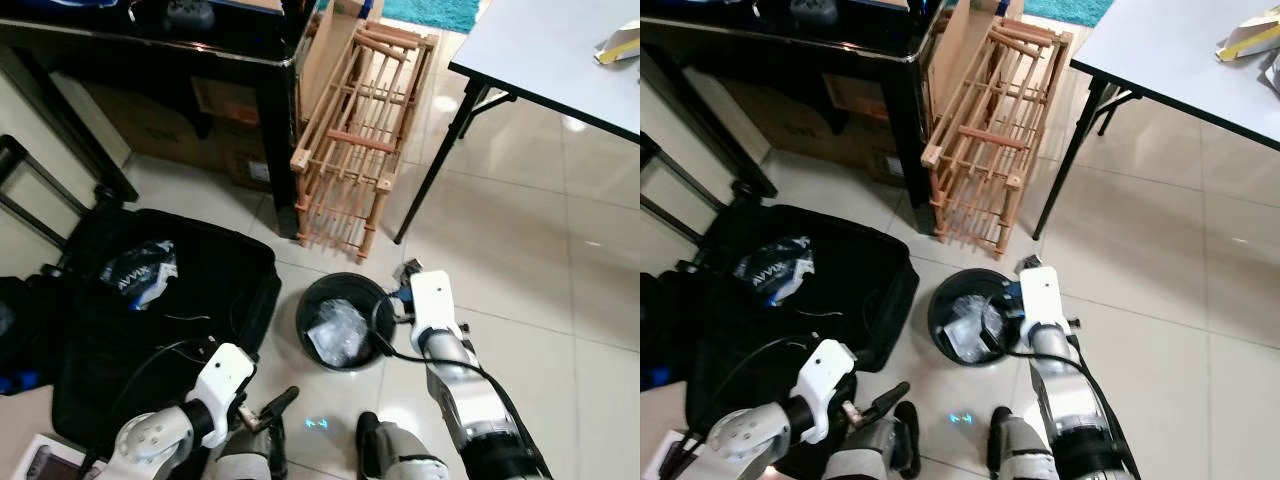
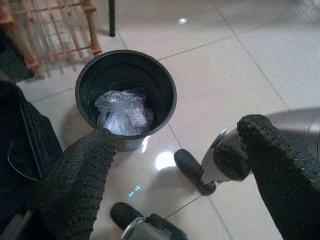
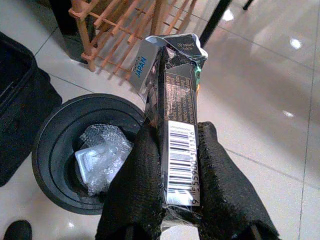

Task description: Picking trash to rubbish bin

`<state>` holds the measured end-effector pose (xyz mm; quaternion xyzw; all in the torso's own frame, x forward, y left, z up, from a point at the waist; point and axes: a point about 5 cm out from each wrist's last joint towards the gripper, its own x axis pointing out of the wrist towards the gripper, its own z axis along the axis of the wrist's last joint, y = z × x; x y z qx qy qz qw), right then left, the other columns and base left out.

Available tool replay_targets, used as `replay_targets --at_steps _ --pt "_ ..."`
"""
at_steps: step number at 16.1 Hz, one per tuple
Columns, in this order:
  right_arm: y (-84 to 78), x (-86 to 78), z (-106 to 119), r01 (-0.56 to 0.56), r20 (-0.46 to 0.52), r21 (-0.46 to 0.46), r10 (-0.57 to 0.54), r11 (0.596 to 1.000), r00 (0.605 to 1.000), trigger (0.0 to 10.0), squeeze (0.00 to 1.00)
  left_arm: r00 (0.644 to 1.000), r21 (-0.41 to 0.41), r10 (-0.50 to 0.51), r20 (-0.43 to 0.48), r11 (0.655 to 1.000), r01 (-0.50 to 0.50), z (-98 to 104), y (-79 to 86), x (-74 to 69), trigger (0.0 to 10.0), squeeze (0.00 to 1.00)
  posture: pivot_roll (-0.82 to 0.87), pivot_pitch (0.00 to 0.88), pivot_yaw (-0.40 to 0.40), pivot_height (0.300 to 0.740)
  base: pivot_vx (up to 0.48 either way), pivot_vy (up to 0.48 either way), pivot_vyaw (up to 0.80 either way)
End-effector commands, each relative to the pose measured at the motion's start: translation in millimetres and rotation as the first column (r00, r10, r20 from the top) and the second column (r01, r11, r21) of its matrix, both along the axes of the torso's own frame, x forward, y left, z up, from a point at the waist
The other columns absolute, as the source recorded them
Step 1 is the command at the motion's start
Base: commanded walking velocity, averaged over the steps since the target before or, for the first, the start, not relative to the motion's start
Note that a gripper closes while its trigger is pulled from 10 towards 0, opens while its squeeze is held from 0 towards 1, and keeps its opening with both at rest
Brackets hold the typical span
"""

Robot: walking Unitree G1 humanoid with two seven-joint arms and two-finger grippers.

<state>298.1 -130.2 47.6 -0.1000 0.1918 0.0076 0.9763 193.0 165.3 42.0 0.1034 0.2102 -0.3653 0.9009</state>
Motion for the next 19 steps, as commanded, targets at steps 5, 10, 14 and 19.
replay_targets --at_steps 5,10,14,19 --pt "1.8 1.1 -5 -0.029 -0.015 -0.011 0.029 1.000 0.999 10.0 0.00 0.998 0.051 0.050 -0.045 0.998 -0.048 -17 11.8 -14.0 10.0 0.00 0.10 0.349 -0.036 0.740 0.000 0.000 0.00" --pt "6.5 1.4 -8 -0.042 -0.024 -0.005 0.041 0.999 0.999 10.0 0.00 0.997 0.046 0.059 -0.045 0.997 -0.057 -19 12.3 -16.2 10.0 0.00 0.11 0.349 -0.036 0.740 0.000 0.000 0.00" --pt "8.7 -0.7 -22 0.009 -0.122 0.073 0.000 0.997 0.993 10.0 0.00 0.999 0.047 0.036 -0.031 0.998 -0.034 -12 10.8 -13.6 10.0 0.00 0.12 0.365 -0.023 0.740 0.000 0.000 0.00" --pt "11.2 -4.5 -33 0.036 -0.185 0.094 -0.018 0.995 0.983 10.0 0.00 1.000 0.039 0.023 -0.014 0.999 -0.023 -5 9.8 -15.9 10.0 0.00 0.13 0.410 -0.004 0.740 0.000 0.000 0.00"
